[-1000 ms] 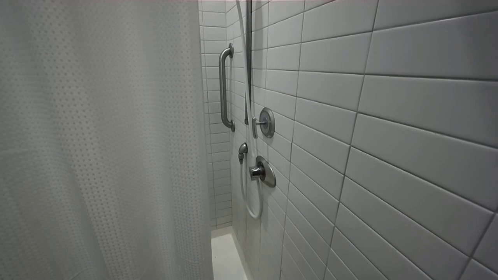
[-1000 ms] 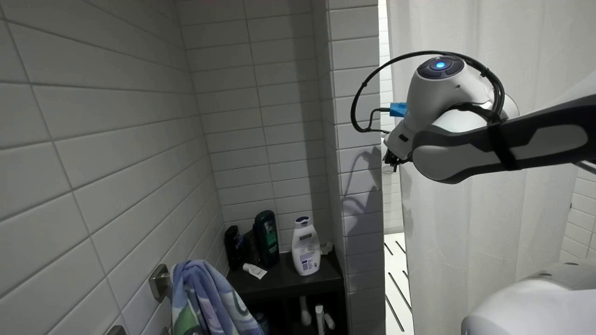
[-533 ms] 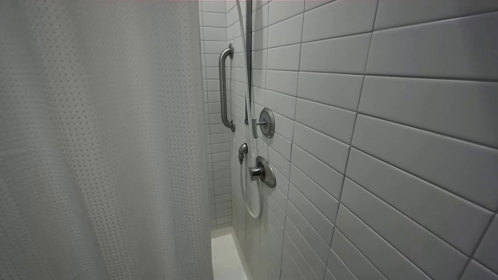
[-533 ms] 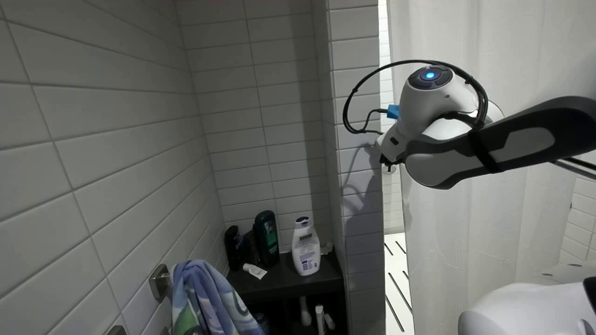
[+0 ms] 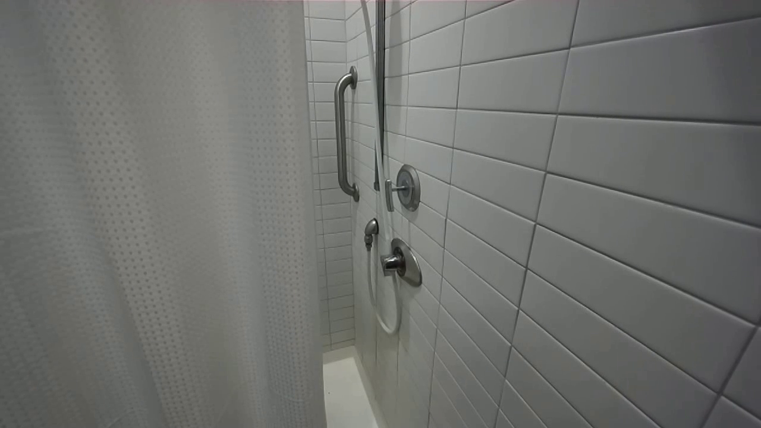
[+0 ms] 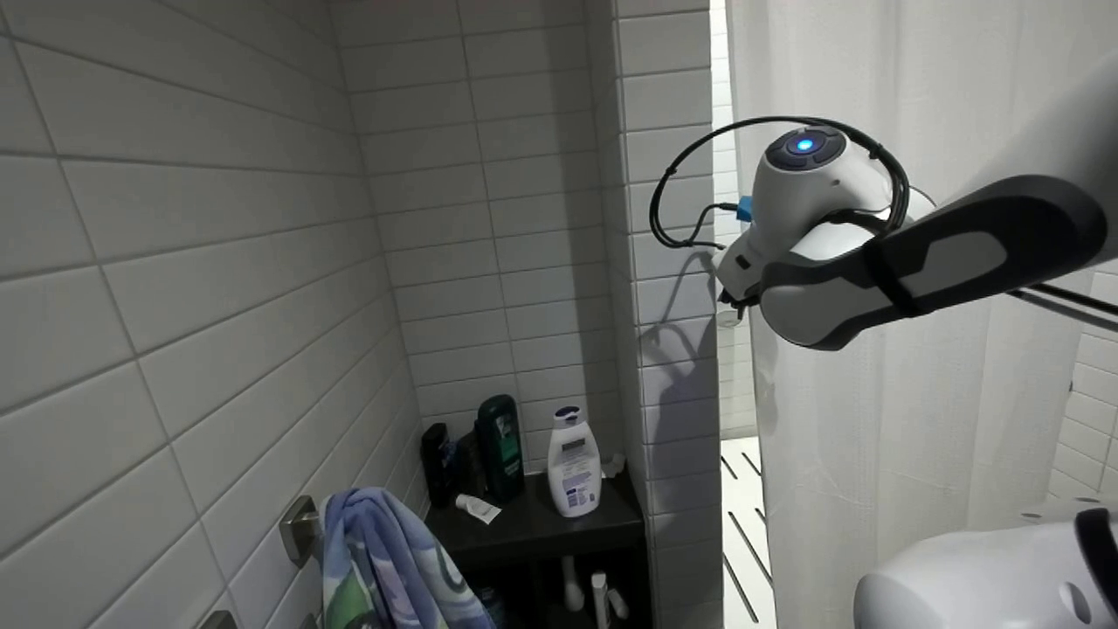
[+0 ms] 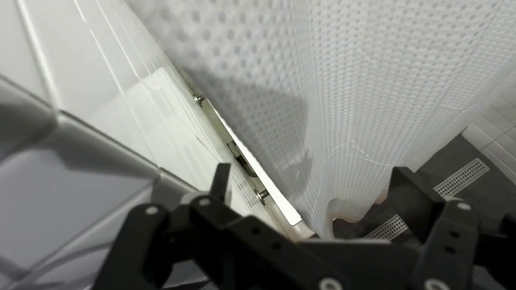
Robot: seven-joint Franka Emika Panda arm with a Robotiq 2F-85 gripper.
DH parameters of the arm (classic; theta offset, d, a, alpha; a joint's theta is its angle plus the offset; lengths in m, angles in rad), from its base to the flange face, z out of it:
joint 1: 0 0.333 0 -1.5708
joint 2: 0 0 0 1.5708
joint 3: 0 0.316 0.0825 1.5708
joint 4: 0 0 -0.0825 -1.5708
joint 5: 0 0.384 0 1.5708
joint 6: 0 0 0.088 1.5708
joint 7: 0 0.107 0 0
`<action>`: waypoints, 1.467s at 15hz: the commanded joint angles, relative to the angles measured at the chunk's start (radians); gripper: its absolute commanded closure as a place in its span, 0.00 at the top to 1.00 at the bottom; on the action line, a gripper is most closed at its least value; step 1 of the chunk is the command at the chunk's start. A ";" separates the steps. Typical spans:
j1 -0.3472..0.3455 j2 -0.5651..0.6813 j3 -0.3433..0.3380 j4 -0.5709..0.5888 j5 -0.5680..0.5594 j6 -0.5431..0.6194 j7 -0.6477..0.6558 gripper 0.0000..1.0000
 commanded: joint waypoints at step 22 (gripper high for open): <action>-0.076 0.236 0.044 0.159 -0.017 0.044 0.123 1.00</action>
